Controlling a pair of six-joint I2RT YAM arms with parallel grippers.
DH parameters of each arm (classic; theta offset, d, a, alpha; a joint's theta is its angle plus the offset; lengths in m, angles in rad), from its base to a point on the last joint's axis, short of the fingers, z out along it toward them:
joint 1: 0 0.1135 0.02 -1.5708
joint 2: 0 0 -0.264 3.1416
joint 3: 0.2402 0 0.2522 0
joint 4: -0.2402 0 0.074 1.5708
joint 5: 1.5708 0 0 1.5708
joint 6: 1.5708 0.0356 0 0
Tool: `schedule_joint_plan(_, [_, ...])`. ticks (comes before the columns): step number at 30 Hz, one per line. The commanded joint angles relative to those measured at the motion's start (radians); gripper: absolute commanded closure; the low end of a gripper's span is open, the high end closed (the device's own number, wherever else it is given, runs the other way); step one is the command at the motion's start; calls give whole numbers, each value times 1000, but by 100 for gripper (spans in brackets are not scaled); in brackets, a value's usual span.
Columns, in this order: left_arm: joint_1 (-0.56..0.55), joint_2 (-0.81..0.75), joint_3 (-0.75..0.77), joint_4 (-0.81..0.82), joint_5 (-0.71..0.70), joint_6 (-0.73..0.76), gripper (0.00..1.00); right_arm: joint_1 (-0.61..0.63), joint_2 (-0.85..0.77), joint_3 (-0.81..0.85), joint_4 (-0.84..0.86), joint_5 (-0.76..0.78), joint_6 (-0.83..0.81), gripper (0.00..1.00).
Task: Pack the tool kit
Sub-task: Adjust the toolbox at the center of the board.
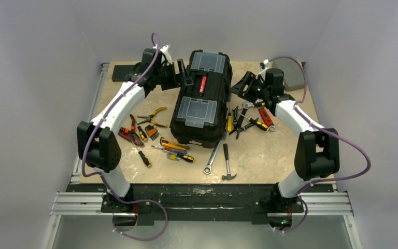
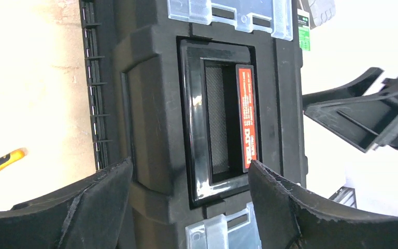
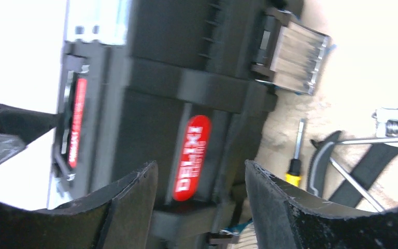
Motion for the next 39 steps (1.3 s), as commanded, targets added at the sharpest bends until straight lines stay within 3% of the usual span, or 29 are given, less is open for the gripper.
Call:
schedule_joint_plan(1, [0, -93, -39, 58, -44, 12, 22, 88, -103, 164, -127, 117, -88, 44])
schedule_joint_plan(4, [16, -120, -63, 80, -35, 2, 25, 161, -96, 241, -176, 216, -63, 64])
schedule_joint_plan(7, [34, -127, -98, 130, 28, -26, 25, 223, -55, 312, -193, 272, -30, 94])
schedule_joint_plan(8, [37, -126, -113, 155, 52, -40, 24, 243, -31, 346, -211, 294, -20, 100])
schedule_joint_plan(17, [34, -141, -323, 441, 172, -172, 22, 414, 255, 746, -541, 579, 53, 100])
schedule_joint_plan(26, [-7, -186, -535, 737, 205, -267, 23, 448, 352, 855, -566, 506, 40, 100])
schedule_joint_plan(30, [-44, -211, -554, 746, 195, -269, 23, 448, 381, 888, -568, 481, 54, 53])
schedule_joint_plan(33, [-72, -221, -553, 738, 191, -270, 23, 449, 383, 888, -573, 485, 86, 29])
schedule_joint_plan(35, [-85, -229, -559, 739, 187, -273, 23, 448, 383, 882, -575, 487, 109, 24])
schedule_joint_plan(39, [-89, -254, -569, 729, 173, -267, 23, 447, 410, 893, -579, 436, 130, 23])
